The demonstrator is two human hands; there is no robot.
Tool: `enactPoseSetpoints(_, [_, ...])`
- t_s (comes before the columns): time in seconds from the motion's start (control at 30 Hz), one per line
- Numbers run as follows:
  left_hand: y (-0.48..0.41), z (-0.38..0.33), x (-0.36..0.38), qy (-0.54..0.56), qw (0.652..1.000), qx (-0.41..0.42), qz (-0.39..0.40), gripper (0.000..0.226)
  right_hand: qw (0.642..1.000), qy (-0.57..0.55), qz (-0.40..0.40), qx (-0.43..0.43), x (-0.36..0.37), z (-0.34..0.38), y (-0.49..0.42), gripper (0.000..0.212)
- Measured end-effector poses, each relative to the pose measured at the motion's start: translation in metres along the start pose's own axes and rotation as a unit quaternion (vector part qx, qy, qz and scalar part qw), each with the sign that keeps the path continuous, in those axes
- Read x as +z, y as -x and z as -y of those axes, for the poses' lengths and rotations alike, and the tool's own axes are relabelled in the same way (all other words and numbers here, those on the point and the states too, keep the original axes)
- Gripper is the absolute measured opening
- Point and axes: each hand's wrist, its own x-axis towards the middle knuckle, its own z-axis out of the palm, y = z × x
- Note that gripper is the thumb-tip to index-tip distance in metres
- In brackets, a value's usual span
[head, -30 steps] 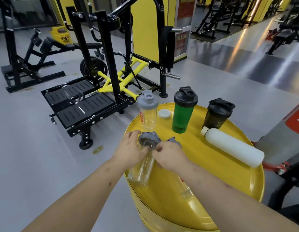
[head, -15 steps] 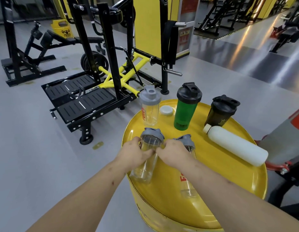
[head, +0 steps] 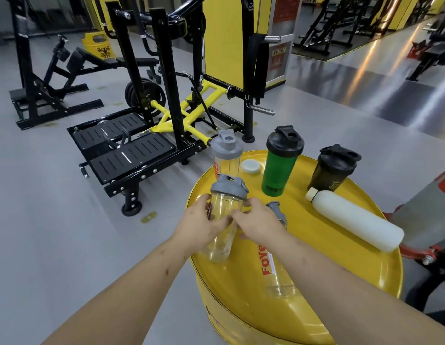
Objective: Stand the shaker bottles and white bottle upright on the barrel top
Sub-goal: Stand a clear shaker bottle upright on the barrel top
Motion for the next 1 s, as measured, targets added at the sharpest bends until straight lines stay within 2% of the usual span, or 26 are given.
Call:
enactPoseSetpoints(0.1, [0.0,-0.001,-0.002,0.013,1.0,0.017,-0.013,0.068,0.999,-0.031,-0.019,-0.028,-0.002,0.002,0.0,0.053])
enactPoseSetpoints(0.27, [-0.003,0.0,-0.005,0.044,0.998,0.025,-0.039,0.073,0.995,-0.052,-0.047,-0.075,-0.002,0.003,0.002,0.049])
enactPoseSetpoints(0.43, [-0.002,0.0,-0.007,0.07,0.996,0.037,-0.032,0.089,0.991,-0.05,-0.064,-0.107,-0.004,0.006,0.008,0.053])
enactPoseSetpoints(0.77, [0.0,0.003,-0.004,0.112,0.992,0.045,-0.023,0.087,0.982,-0.063,-0.072,-0.161,-0.002,-0.001,0.009,0.062])
enactPoseSetpoints(1.0, [-0.002,0.01,0.001,0.129,0.991,0.037,-0.014,0.093,0.98,-0.06,-0.078,-0.173,0.006,-0.011,0.003,0.056])
